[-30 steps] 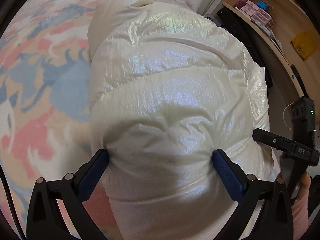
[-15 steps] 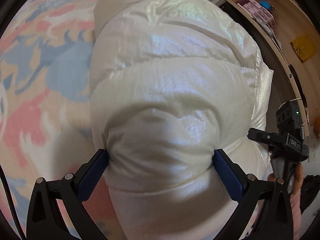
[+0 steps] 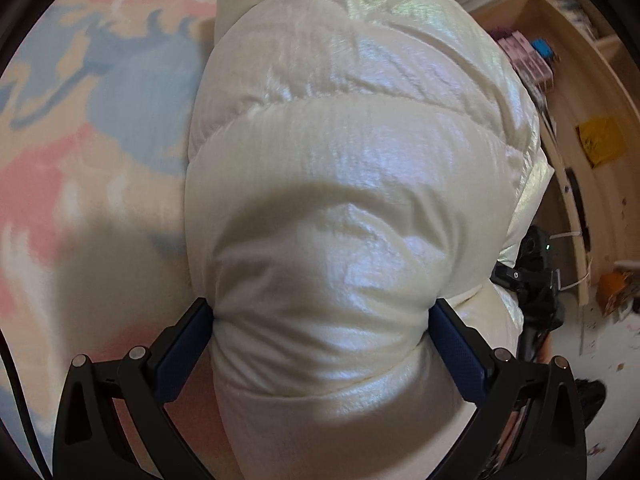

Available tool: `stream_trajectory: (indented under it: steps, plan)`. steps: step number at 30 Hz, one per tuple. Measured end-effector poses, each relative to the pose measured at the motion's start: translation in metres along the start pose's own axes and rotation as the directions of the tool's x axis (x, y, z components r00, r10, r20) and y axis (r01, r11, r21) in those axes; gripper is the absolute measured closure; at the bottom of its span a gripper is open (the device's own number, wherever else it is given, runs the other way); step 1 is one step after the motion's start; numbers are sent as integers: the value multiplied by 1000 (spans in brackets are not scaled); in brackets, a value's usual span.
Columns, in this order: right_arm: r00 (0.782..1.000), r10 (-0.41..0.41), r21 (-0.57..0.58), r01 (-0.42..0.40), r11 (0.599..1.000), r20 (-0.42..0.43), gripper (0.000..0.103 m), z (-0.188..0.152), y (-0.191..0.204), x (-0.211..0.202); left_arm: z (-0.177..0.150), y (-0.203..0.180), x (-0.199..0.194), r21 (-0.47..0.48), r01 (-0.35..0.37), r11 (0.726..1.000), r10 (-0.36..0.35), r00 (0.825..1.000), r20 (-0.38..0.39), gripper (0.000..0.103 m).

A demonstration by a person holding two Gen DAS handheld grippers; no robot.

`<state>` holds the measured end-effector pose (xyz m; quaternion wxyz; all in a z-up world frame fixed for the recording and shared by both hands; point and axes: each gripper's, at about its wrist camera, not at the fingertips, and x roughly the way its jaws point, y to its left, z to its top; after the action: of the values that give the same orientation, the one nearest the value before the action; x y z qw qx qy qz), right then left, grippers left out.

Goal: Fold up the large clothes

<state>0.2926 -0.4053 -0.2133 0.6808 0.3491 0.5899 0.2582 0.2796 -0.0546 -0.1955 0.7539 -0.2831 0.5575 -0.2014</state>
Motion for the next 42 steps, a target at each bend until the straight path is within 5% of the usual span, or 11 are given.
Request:
stream_trajectory:
  steps: [9,18,30,37,42]
  plan:
    - [997,4,-41,-1,999,82,1,-19,12,2,-2,10,0,-26,47,999,-46,999,24,1]
    - [984,79,-190,-49,981,158,38,-58,70,-8,-21,-7,-53,146,-30,989,12,992,122,5]
    - [960,200,-333,-128,934,193,41,-108,178,22,-31,25,-206,153,-88,984,41,958,283,6]
    - [950,271,-423,-184,887,155,41,-95,267,83,9,86,-316,147,-155,977,88,918,386,6]
    - [942,314,-459,-227,859,121,41,-61,320,145,66,136,-359,141,-205,969,127,893,431,6]
